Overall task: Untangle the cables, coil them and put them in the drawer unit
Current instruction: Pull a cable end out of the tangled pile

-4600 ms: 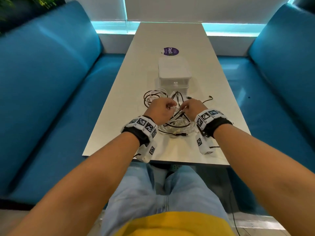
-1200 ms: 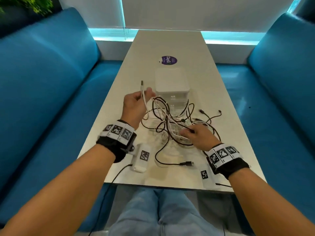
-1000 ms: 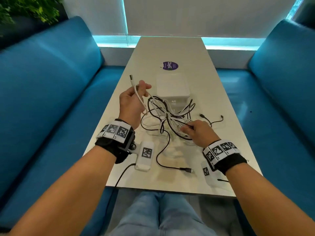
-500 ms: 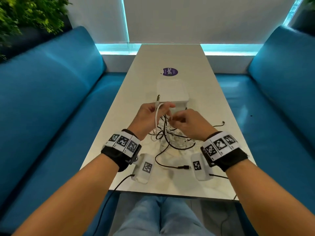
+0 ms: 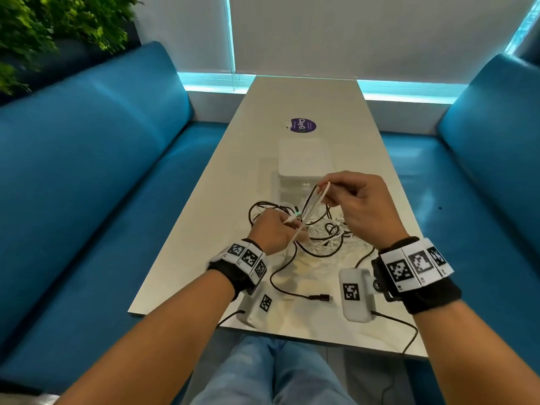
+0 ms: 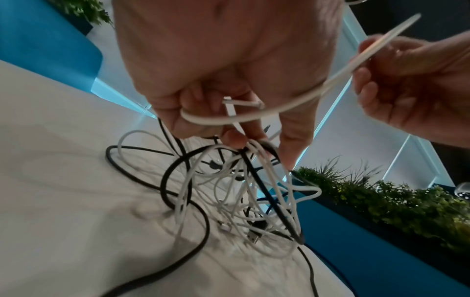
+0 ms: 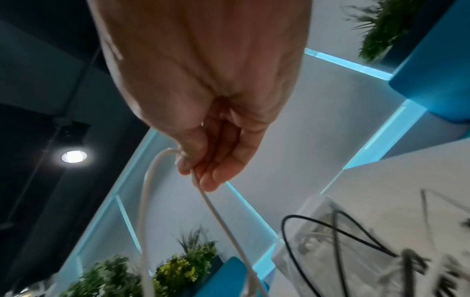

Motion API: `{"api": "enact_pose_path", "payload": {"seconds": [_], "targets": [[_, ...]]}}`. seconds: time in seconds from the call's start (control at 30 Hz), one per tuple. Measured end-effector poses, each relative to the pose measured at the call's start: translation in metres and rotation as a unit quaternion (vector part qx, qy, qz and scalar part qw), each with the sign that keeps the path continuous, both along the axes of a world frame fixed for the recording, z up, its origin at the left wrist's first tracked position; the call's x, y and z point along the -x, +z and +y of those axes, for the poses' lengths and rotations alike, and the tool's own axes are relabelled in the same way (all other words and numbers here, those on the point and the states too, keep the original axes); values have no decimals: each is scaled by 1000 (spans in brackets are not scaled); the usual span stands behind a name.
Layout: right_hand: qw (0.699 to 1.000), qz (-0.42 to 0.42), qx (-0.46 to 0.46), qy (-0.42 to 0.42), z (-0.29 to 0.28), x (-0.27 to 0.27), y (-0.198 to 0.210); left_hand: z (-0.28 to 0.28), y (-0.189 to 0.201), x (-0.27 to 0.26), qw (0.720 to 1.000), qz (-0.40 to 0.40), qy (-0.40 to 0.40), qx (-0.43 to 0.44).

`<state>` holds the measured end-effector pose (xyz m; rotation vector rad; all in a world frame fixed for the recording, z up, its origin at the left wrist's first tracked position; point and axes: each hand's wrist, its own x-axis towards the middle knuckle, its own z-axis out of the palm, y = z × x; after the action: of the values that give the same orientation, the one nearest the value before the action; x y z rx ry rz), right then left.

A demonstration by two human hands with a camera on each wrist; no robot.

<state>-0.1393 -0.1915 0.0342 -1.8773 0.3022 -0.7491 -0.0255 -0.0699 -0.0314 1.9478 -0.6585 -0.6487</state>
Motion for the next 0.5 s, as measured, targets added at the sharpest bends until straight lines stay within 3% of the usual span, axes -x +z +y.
{"api": "enact_pose_path", "payload": {"seconds": [0.17,0.3,0.33,0.4,0.47,0.5], "targets": [[995,-94,-23,9,13,5,18,-5,11,-2,999,29,0,-25],[988,-133,-74,-34,16,9,13,-4,14,-3,997,78,28,2],[992,-100,-72,-42,15,7,7,-6,13,-4,996,73,50,18],[997,62,-16,-36,13,1,-10,-8,14,-3,992,69,83,62],[971,217,100,-18,12,-3,-34,-11,15,-2,986,84,106,100],[957,246,154,-10,12,-4,-44,-13,15,-1,983,93,113,111]]}}
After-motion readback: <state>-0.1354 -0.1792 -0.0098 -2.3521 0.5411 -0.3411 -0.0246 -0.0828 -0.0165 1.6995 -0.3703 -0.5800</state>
